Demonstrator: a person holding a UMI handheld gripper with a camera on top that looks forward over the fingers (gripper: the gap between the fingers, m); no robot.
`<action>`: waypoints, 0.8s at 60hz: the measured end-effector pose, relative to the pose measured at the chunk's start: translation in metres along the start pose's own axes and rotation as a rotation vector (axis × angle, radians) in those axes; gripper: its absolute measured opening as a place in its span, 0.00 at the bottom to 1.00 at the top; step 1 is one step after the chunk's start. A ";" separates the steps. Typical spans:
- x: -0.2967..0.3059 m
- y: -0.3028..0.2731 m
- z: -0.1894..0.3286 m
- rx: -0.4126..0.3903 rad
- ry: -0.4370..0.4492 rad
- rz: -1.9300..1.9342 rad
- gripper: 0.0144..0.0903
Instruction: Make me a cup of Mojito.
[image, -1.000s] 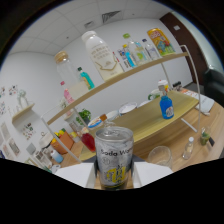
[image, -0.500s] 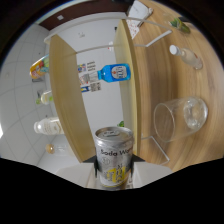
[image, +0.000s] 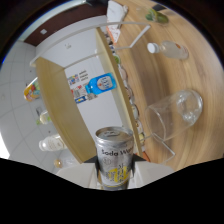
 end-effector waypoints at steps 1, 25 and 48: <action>-0.001 0.001 0.000 0.001 0.008 -0.053 0.49; 0.005 0.038 0.015 0.111 0.159 -1.525 0.49; 0.140 0.011 0.046 0.024 0.375 -1.721 0.49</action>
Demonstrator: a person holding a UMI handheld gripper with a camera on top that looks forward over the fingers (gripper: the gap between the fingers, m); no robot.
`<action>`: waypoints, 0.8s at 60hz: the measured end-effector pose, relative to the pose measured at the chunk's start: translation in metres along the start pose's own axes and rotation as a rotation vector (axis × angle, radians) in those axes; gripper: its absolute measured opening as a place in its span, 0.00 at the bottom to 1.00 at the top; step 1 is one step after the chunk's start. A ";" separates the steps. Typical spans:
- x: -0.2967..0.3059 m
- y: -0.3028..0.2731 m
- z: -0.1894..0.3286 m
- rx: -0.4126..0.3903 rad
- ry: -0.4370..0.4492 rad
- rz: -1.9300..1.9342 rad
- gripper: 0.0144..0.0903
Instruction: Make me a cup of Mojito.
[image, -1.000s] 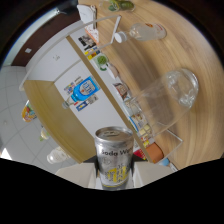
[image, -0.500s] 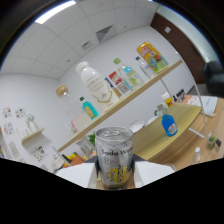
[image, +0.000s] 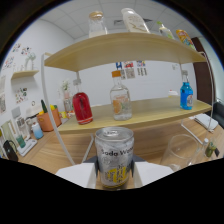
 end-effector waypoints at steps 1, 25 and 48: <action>0.000 0.003 0.001 -0.004 0.002 0.000 0.49; -0.012 0.025 0.000 0.021 0.006 -0.087 0.51; -0.026 0.037 -0.034 -0.112 -0.011 -0.157 0.93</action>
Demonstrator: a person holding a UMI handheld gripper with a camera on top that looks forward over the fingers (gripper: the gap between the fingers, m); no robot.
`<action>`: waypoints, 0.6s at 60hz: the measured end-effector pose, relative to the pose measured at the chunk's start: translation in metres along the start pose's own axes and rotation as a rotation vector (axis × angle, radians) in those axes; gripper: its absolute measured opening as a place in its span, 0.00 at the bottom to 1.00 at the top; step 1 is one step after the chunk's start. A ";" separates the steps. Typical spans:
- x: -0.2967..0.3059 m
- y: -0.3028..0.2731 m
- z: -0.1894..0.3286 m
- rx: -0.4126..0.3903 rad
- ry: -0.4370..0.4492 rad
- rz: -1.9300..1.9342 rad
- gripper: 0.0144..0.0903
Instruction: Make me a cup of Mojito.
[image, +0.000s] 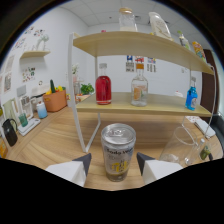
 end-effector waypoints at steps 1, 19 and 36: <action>0.000 -0.002 -0.004 -0.003 0.002 0.000 0.93; 0.011 0.005 -0.098 -0.111 0.026 0.033 0.94; 0.062 0.011 -0.155 -0.175 0.104 0.027 0.94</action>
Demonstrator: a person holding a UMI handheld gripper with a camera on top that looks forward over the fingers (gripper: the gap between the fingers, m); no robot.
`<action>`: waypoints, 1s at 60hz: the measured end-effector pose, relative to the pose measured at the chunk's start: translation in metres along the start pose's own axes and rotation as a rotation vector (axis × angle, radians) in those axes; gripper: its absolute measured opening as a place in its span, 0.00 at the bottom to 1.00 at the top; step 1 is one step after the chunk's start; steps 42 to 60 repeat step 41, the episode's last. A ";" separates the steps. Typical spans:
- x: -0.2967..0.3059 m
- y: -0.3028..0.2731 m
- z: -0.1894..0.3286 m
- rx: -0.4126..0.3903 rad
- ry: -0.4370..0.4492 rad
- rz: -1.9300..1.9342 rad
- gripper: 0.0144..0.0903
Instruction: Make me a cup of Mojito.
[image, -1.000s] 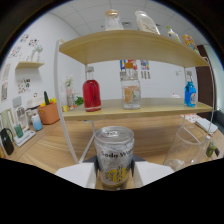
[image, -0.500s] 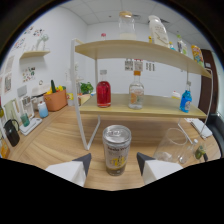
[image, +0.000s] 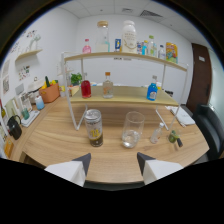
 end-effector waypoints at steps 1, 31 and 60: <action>0.003 -0.001 -0.002 0.001 0.003 -0.002 0.94; 0.042 -0.002 -0.020 -0.024 0.016 0.024 0.94; 0.047 -0.005 -0.022 -0.016 0.024 0.016 0.95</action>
